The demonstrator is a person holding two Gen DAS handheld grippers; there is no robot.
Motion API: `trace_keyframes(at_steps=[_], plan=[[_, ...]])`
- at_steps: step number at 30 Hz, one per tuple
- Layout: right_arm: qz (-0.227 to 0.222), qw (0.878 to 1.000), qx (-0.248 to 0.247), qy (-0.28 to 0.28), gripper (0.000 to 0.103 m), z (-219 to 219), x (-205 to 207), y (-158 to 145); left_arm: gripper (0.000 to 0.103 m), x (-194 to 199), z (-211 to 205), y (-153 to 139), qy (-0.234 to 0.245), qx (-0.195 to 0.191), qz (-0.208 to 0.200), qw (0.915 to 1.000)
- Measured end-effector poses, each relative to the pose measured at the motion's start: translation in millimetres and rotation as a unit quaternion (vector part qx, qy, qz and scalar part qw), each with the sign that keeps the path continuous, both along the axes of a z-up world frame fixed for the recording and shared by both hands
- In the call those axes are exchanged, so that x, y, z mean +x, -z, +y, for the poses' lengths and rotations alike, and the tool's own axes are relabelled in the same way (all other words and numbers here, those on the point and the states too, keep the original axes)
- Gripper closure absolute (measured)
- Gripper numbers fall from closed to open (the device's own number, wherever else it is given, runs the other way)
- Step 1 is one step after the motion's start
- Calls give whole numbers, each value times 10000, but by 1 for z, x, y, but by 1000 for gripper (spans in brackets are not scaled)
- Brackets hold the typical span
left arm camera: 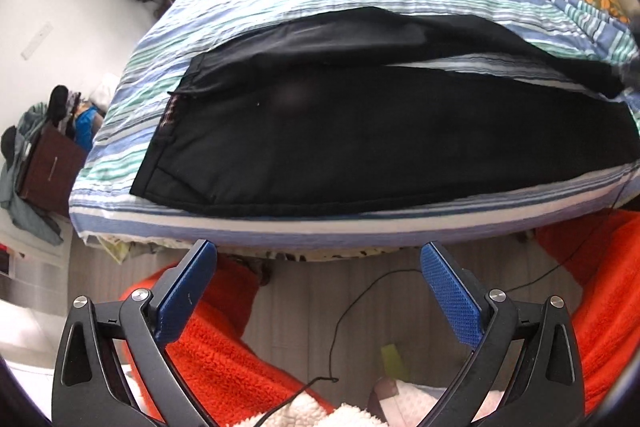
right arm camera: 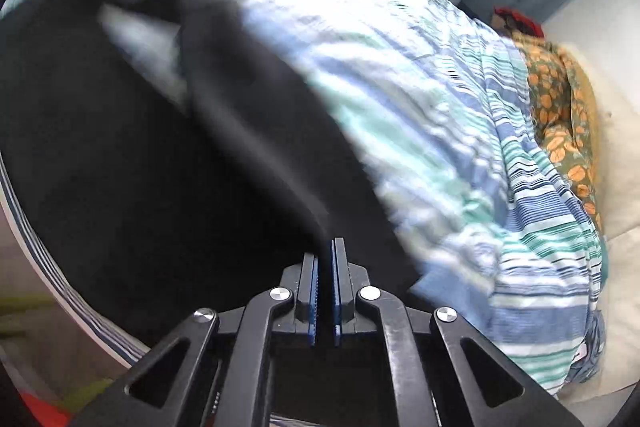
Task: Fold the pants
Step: 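Move both tools toward the black pants and lower them to the waistband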
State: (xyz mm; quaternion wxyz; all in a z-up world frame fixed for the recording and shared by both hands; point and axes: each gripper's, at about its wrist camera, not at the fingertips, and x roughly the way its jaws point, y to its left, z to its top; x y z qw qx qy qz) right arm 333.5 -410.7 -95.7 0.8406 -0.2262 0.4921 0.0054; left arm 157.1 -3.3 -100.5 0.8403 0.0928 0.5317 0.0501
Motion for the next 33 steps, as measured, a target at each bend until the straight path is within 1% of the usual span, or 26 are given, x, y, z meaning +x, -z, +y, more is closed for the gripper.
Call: trace_keyframes(at_steps=[1,3,4,5,6,7,8,9,11,13,14,15,16,17,18,19,21,22,23,24,25,26,27,29,31,33], plan=[[-138,9997,74,181,98,-19,27,-25,1,5,-2,-2,9,-9,-11,10000],[-398,9971,268,595,98,-58,81,-65,1,20,-3,-7,8,-18,-126,9999],[-312,9935,519,959,97,-87,116,-77,1,27,-5,-11,-6,-14,-205,9998],[-157,9888,750,1279,78,-109,140,-79,1,31,-6,-14,-19,-13,-271,9996],[-59,9816,848,1712,56,-132,161,-77,1,35,-5,-17,-40,-22,-326,9995],[-56,9758,748,2056,50,-149,174,-72,1,40,-5,-18,-77,-29,-362,9993],[-47,9727,690,2217,50,-161,180,-64,1,43,-4,-16,-108,-41,-377,9992],[-6,9698,803,2303,50,-169,178,-50,1,45,-3,-14,-139,-49,-363,9992],[9,9615,1261,2442,50,-177,167,-24,1,48,2,0,-237,-46,-239,9994],[168,9441,2058,2570,52,-180,153,14,1,53,4,19,-347,-101,55,9993],[239,9359,2347,2615,53,-175,148,29,2,57,5,27,-378,-143,222,9989],[287,9227,2743,2692,53,-174,143,49,2,60,5,34,-374,-187,363,9985],[290,9026,3214,2851,53,-176,138,67,2,62,2,38,-340,-210,454,9982],[262,8872,3491,3005,53,-175,133,79,2,64,-1,40,-302,-191,462,9983],[158,8662,3846,3188,53,-179,130,93,2,65,-4,40,-277,-164,437,9985],[53,8555,4003,3283,53,-180,130,100,2,66,-7,40,-250,-145,410,9987],[-318,8372,4281,3389,53,-185,132,107,2,69,-11,42,-238,-159,413,9987],[-395,8311,4364,3425,53,-187,136,108,2,70,-12,44,-243,-175,450,9985],[-462,8292,4344,3488,58,-188,139,108,2,72,-13,47,-245,-171,504,9983],[-523,8387,4143,3496,83,-187,141,104,2,73,-14,49,-248,-148,556,9980],[-628,8654,3612,3417,88,-181,142,93,2,74,-15,51,-251,-122,585,9979],[-729,8888,3096,3299,88,-172,141,82,2,75,-16,52,-261,-107,584,9979],[-839,9084,2584,3178,88,-161,138,73,2,76,-16,53,-276,-103,576,9979],[-865,9346,1739,2978,88,-140,130,70,2,77,-19,56,-293,-117,595,9977],[-798,9436,1413,2887,88,-134,125,76,2,81,-22,60,-255,-113,647,9975],[-779,9438,1370,2907,88,-133,125,79,2,83,-24,60,-204,-42,600,9980]])
